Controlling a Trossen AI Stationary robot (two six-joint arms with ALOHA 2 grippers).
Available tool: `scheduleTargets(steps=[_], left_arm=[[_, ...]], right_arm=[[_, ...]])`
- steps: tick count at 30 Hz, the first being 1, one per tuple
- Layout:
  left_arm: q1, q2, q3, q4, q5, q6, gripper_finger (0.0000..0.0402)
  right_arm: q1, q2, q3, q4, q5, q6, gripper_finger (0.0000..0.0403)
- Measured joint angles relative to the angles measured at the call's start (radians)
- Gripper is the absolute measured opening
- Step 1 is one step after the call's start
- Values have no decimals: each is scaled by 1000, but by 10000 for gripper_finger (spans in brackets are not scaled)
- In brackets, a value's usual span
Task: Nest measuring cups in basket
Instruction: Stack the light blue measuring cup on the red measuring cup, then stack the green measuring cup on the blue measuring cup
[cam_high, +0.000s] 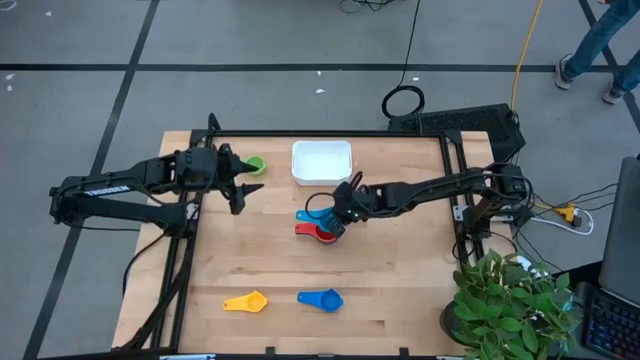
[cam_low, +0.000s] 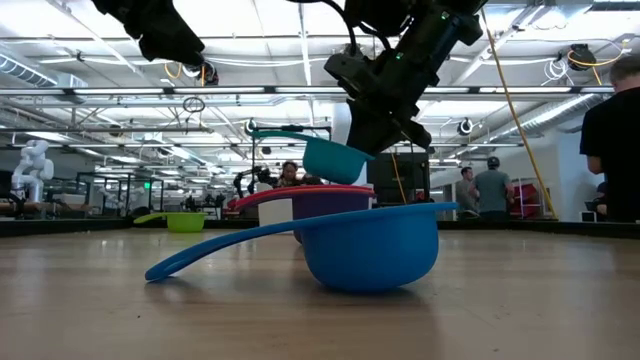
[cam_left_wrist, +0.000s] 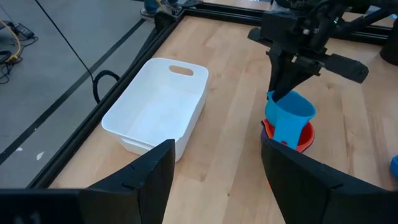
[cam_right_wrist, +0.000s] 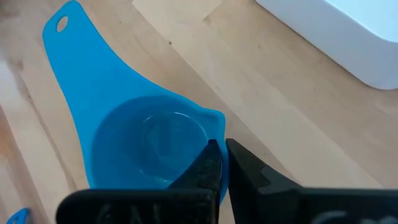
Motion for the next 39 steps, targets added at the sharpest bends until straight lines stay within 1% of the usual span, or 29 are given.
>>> scheduleTargets(steps=[6, 13, 16, 20, 26, 29, 33, 37, 39], left_arm=[[0, 0, 0, 0, 0, 0, 241], [0, 0, 0, -2, 0, -1, 241], [0, 0, 0, -4, 0, 2, 241], [0, 0, 0, -5, 0, 4, 241], [0, 0, 0, -6, 0, 5, 241], [0, 0, 0, -17, 0, 5, 241], [0, 15, 0, -37, 0, 5, 241], [2, 67, 34, -94, -2, 6, 241], [6, 111, 67, -157, -18, 10, 241]], right_arm=[[0, 0, -4, 1, -1, 5, 16], [0, 0, -51, 13, -4, 26, 33], [1, 0, -80, 57, -13, 26, 51], [1, 0, -83, 98, -27, 14, 86], [0, 0, -83, 105, -27, -12, 129], [-3, -10, -83, 105, -27, -79, 138], [-2, -62, -83, 105, -11, -191, 137], [18, -156, -83, 106, 83, -285, 129], [31, -204, -83, 106, 133, -320, 127]])
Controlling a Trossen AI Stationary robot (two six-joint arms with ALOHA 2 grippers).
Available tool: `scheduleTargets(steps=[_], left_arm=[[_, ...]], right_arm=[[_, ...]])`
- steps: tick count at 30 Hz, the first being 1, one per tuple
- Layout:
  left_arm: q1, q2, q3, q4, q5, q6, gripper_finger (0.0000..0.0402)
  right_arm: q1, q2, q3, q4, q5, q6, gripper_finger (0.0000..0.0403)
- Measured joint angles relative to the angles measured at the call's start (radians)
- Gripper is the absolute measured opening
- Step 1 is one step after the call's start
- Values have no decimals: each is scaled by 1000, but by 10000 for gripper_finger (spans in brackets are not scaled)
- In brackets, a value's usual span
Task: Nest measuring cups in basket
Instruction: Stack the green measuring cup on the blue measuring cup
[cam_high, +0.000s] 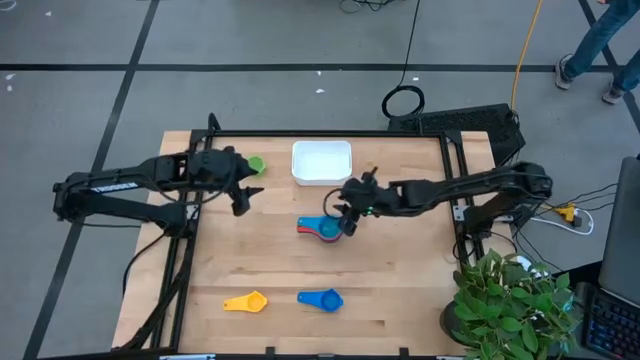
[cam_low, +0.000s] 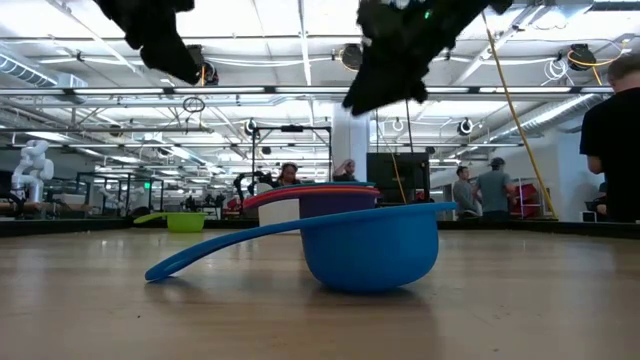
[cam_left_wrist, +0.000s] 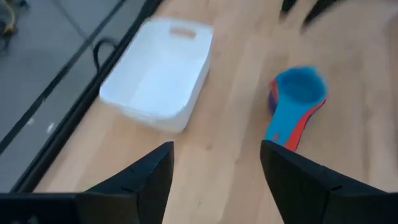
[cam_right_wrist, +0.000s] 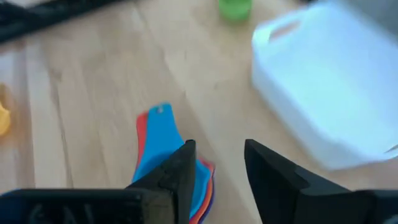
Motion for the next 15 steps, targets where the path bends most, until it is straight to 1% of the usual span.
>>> scheduleTargets(steps=[3, 8, 11, 15], left_arm=[[23, 79, 66, -87, -24, 33, 241], [98, 192, 161, -231, -36, 126, 241], [164, 237, 187, -273, -37, 169, 241], [249, 278, 189, -304, -35, 212, 241]], right_arm=[[19, -57, 0, 20, 46, -66, 126], [51, -105, 1, 70, 54, -148, 126], [68, -107, 1, 101, 54, -183, 125], [90, -110, 1, 115, 54, -208, 125]])
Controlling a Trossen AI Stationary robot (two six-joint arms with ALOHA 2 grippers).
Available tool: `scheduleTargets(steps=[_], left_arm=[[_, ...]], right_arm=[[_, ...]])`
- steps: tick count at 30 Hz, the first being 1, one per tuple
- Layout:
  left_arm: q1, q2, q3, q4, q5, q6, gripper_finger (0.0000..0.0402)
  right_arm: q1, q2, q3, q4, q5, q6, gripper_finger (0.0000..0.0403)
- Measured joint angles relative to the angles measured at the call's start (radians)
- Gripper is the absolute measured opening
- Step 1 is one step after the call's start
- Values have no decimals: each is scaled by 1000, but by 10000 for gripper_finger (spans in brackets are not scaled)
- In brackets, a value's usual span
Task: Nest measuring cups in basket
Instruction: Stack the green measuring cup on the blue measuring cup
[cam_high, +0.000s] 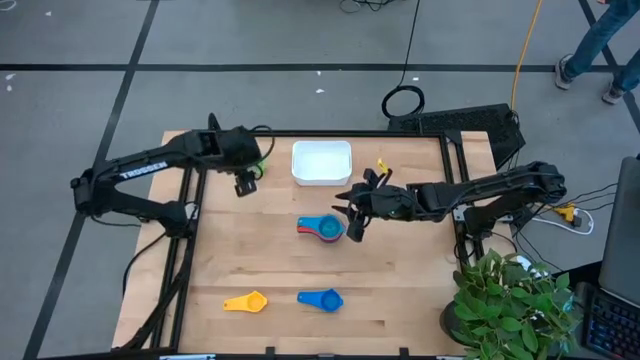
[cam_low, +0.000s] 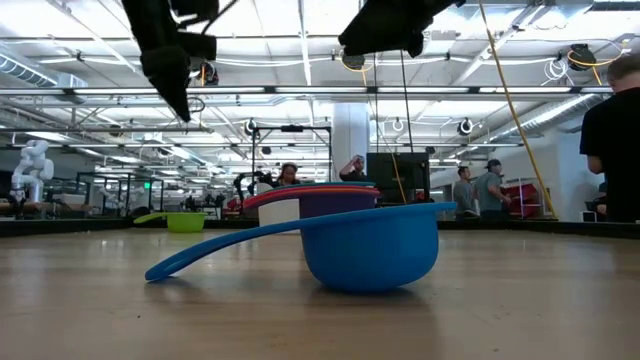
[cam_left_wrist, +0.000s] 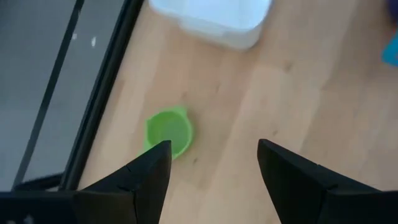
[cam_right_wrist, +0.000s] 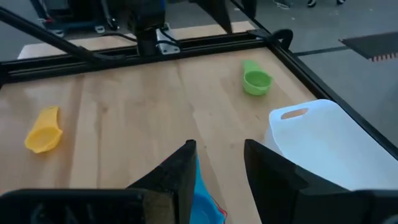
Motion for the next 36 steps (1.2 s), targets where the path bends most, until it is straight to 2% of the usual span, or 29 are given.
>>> scheduleTargets(steps=[5, 11, 16, 21, 29, 36], left_arm=[[110, 61, 0, -8, 7, 122, 241], [221, 197, 0, -9, 5, 332, 241], [238, 301, 0, -9, 8, 486, 241], [239, 383, 0, 39, -12, 530, 241], [236, 432, -60, 169, -17, 592, 241], [249, 430, -119, 225, -4, 614, 241]], right_arm=[[24, 0, 0, 6, 0, -14, 125], [32, 0, 0, 19, 0, -27, 125], [32, 0, 0, 18, -2, -32, 125], [32, 0, -14, 27, -3, -41, 125], [32, -62, -195, 187, -4, -10, 125], [29, -184, -399, 447, -4, 11, 125]])
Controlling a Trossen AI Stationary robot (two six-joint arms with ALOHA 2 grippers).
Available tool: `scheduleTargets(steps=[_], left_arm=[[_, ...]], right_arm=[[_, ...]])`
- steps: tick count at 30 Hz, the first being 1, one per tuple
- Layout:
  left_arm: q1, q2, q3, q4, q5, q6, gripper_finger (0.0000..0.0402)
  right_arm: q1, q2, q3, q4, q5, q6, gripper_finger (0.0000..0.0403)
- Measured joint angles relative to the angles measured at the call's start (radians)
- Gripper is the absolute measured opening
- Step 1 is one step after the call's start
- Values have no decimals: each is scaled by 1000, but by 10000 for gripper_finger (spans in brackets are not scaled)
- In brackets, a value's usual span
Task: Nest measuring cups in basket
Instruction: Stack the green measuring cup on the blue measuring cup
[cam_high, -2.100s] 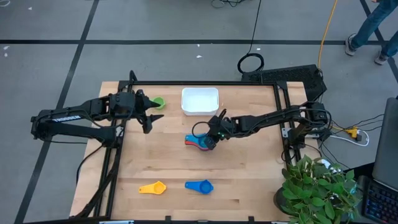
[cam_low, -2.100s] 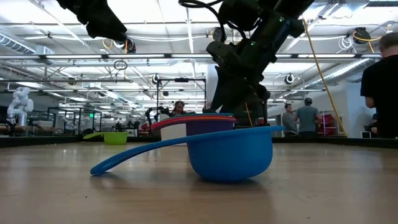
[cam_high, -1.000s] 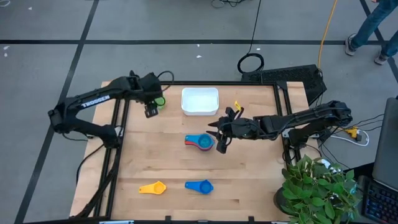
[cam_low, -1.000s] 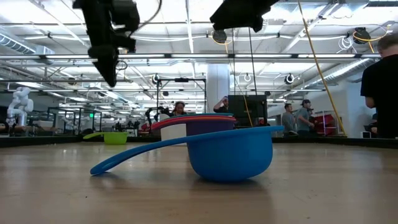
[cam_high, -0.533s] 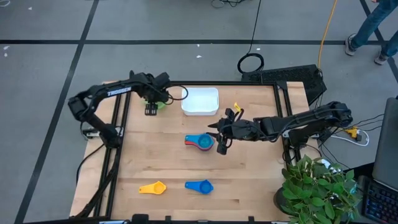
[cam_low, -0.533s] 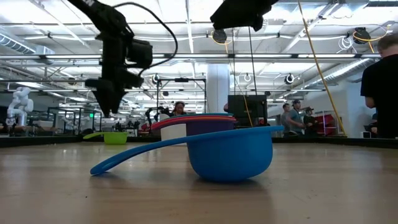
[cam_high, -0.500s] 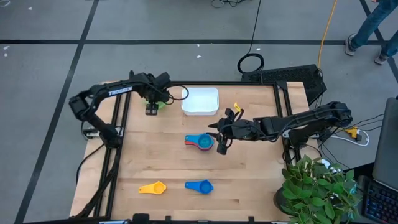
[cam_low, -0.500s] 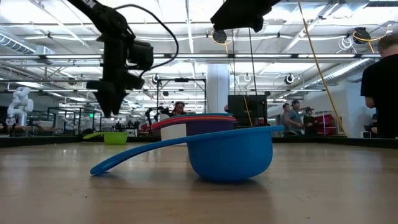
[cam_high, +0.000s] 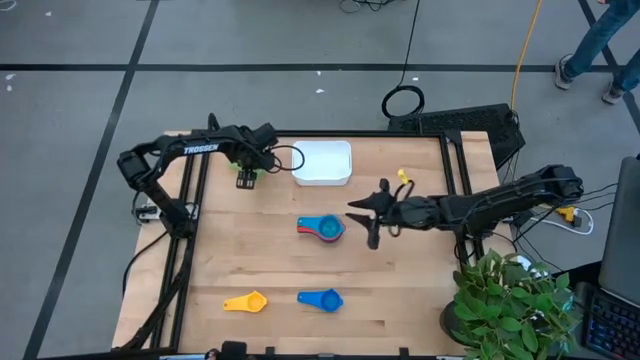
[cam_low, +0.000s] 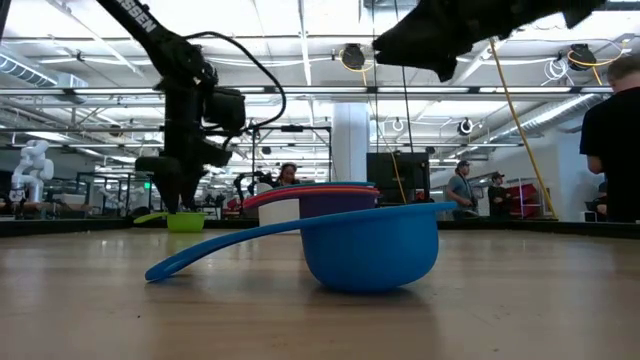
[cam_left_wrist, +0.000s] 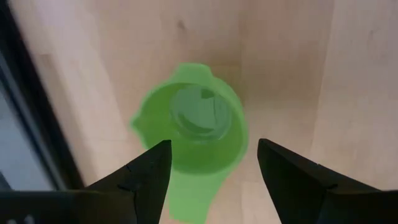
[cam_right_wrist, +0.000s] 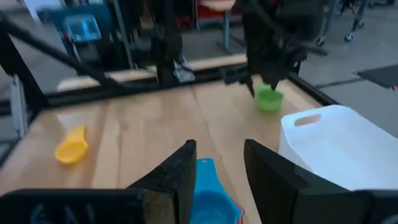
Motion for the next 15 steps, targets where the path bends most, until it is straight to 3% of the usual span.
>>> scheduleTargets(steps=[9, 12, 15], left_arm=[[11, 0, -73, 86, 26, -8, 232], [12, 0, -79, 106, 29, -18, 190], [15, 0, -79, 114, 42, -30, 122]], right_arm=[[-1, -131, -106, 92, 2, 19, 125], [0, -145, -108, 97, 2, 19, 125], [0, -146, -108, 96, 2, 19, 125]])
